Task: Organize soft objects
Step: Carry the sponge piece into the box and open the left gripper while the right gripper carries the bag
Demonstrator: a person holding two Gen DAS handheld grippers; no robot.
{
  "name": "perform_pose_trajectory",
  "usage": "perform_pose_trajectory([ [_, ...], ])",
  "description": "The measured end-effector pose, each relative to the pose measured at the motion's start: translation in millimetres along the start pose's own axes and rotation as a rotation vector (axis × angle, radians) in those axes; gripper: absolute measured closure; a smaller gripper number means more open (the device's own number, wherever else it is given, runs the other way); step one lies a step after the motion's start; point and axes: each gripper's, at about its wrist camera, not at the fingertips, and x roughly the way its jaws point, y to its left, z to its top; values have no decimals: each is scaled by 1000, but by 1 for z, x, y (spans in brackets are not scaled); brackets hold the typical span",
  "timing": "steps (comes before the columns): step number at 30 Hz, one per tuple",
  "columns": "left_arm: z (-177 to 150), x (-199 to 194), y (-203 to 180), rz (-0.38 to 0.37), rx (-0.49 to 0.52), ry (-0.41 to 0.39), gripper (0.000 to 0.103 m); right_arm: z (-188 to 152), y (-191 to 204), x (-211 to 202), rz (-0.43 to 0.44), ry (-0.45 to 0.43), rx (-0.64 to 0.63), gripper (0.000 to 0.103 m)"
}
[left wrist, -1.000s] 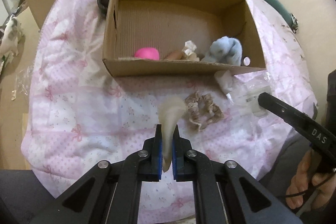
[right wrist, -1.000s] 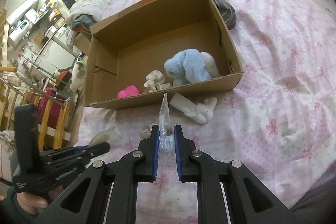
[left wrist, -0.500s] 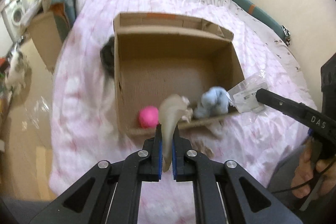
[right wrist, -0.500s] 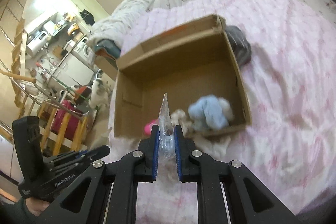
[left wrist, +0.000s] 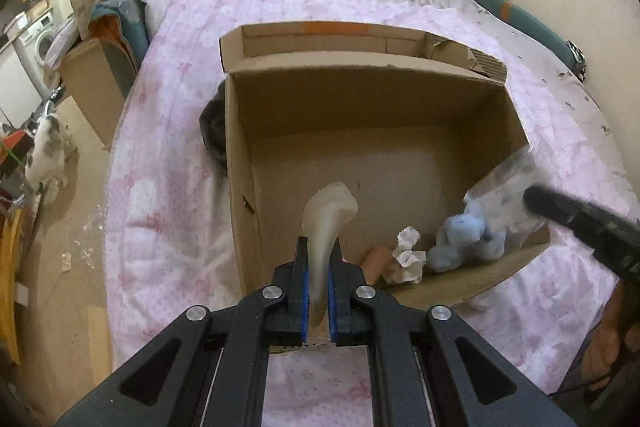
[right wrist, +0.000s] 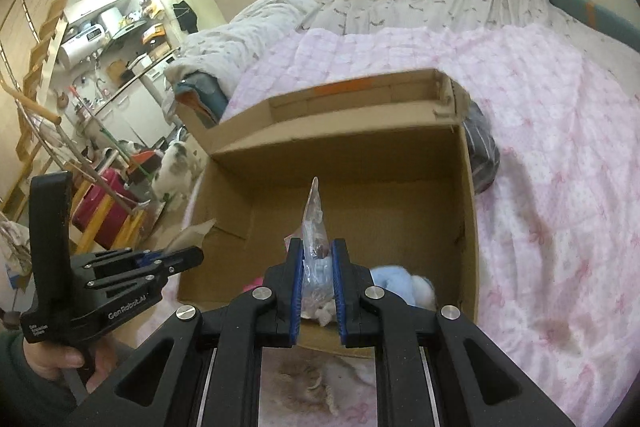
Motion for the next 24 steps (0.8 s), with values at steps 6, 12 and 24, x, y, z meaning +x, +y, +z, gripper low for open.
perform_pose_trajectory([
  [6, -6, 15, 1, 7, -3, 33, 97, -8, -8, 16, -19, 61, 39, 88],
  [12, -8, 20, 1, 6, -9, 52, 96, -11, -2, 25, -24, 91, 22, 88],
  [24, -11, 23, -3, 19, 13, 65, 96, -14, 0, 36, -29, 134, 28, 88],
])
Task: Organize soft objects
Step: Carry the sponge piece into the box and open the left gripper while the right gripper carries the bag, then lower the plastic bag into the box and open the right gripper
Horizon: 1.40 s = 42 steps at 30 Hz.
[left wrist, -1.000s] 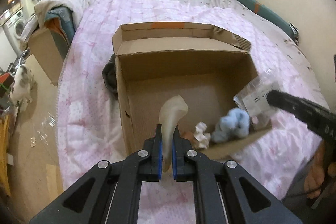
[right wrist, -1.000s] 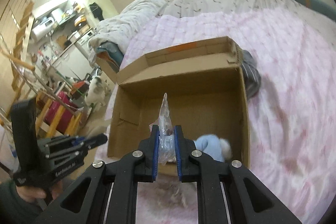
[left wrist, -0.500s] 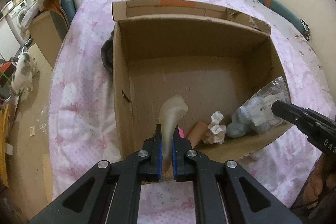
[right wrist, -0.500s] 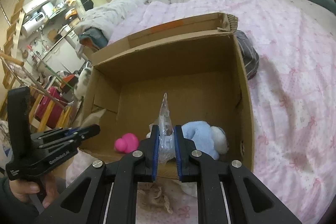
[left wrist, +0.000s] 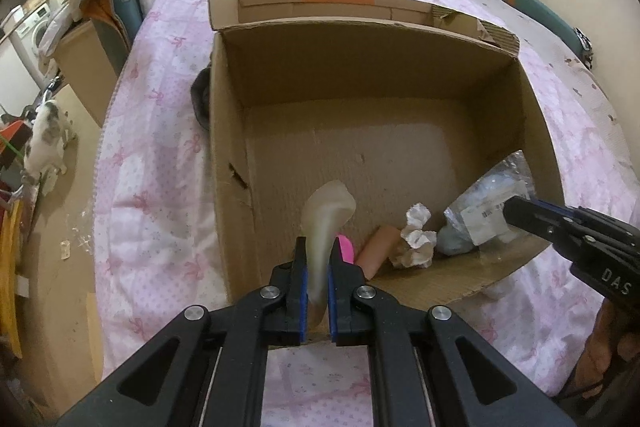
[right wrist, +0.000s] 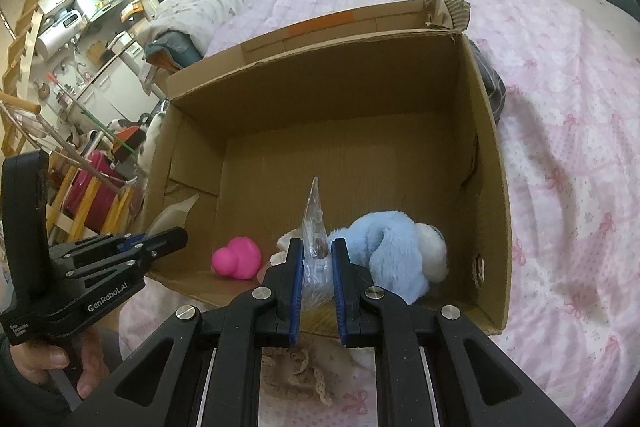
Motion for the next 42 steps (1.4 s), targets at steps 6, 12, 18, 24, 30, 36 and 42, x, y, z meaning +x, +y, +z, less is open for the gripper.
perform_pose_trajectory([
  [6, 0, -1, -6, -8, 11, -3, 96, 1, 0, 3, -6, 9, 13, 88],
  [12, 0, -3, -7, -7, 14, -6, 96, 1, 5, 4, -11, 0, -4, 88],
  [18, 1, -1, -5, 20, 0, 3, 72, 0, 5, 4, -11, 1, -10, 88],
  [24, 2, -8, -4, 24, -12, -38, 44, 1, 5, 1, -34, -24, -12, 88],
  [30, 2, -10, -4, 27, -6, -43, 43, 1, 2, 3, -42, -26, 2, 87],
  [36, 3, -10, -2, 36, -17, -44, 43, 2, -2, 0, -35, -43, 27, 86],
  [42, 3, -11, -2, 40, -16, -44, 43, 2, -10, -14, -52, -130, 79, 25],
])
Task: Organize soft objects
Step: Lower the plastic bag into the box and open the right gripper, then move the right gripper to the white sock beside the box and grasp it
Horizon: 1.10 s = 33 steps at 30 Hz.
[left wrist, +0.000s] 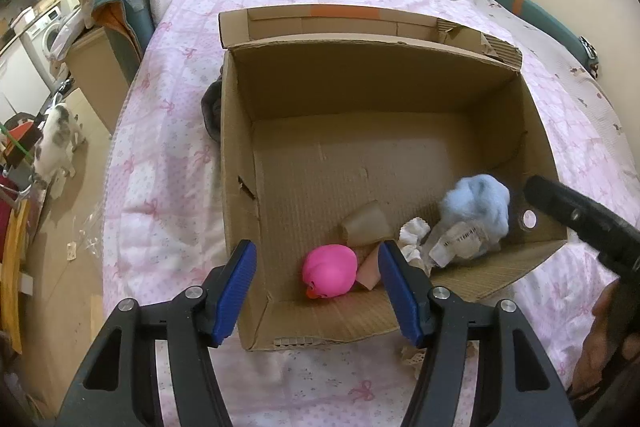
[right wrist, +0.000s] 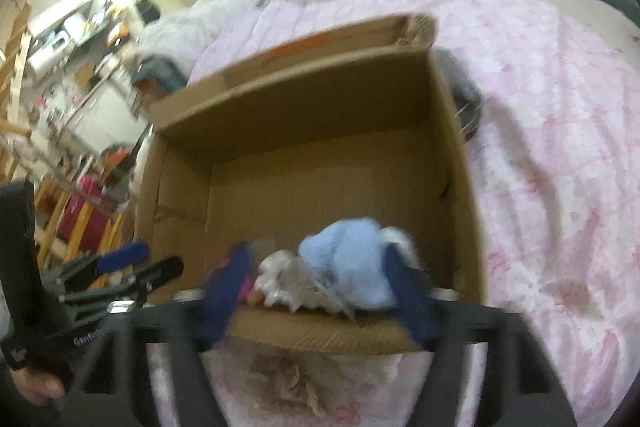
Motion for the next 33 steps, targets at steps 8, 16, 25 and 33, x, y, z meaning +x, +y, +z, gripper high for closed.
perform_pose_trajectory([
  [8, -3, -2, -2, 9, 3, -1, 43, 2, -12, -2, 10, 13, 46, 25],
  [16, -15, -29, -7, 7, 35, -38, 43, -1, -12, -15, 4, 34, 37, 25],
  [25, -49, -41, -6, -13, -14, 7, 43, -30, -21, -37, -35, 104, 90, 25],
  [33, -75, -43, -16, -29, -34, 34, 43, -51, -40, -31, -70, 196, 177, 25],
])
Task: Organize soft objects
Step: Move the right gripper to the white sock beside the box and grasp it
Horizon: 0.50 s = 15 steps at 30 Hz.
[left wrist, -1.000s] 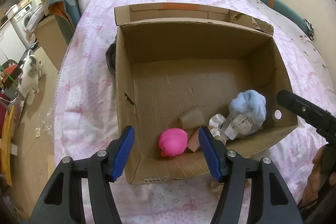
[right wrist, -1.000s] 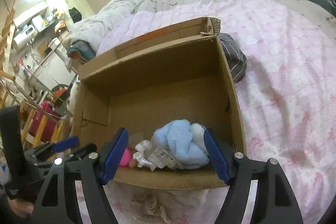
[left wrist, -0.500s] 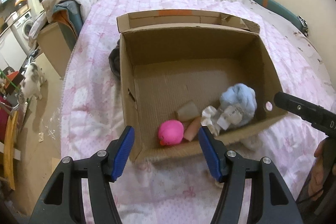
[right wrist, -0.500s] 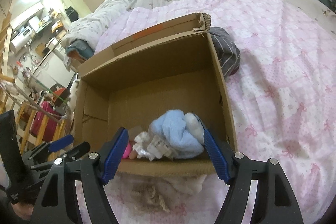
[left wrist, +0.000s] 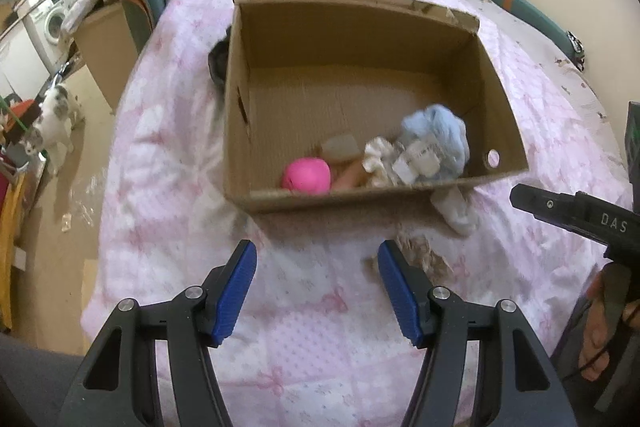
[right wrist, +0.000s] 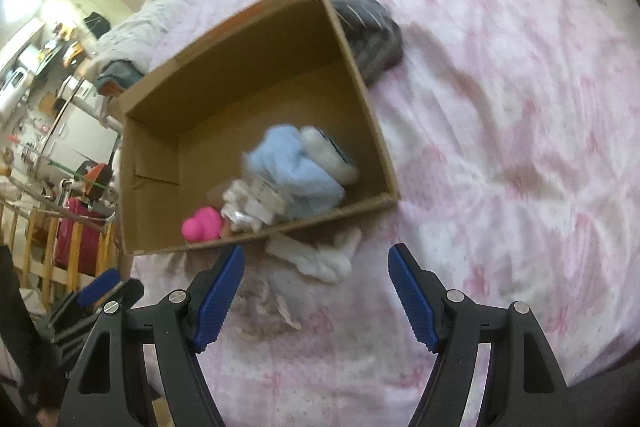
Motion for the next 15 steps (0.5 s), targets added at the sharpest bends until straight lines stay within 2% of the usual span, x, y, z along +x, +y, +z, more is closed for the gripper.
perform_pose_trajectory([
  [2, -2, 1, -5, 4, 12, 0, 43, -3, -5, 1, -26, 14, 9, 25],
  [9, -7, -1, -6, 31, 44, -20, 43, -6, -23, 6, -30, 41, 106, 25],
  [15, -6, 3, 6, 31, 0, 0, 43, -1, -11, 42, -62, 121, 70, 25],
])
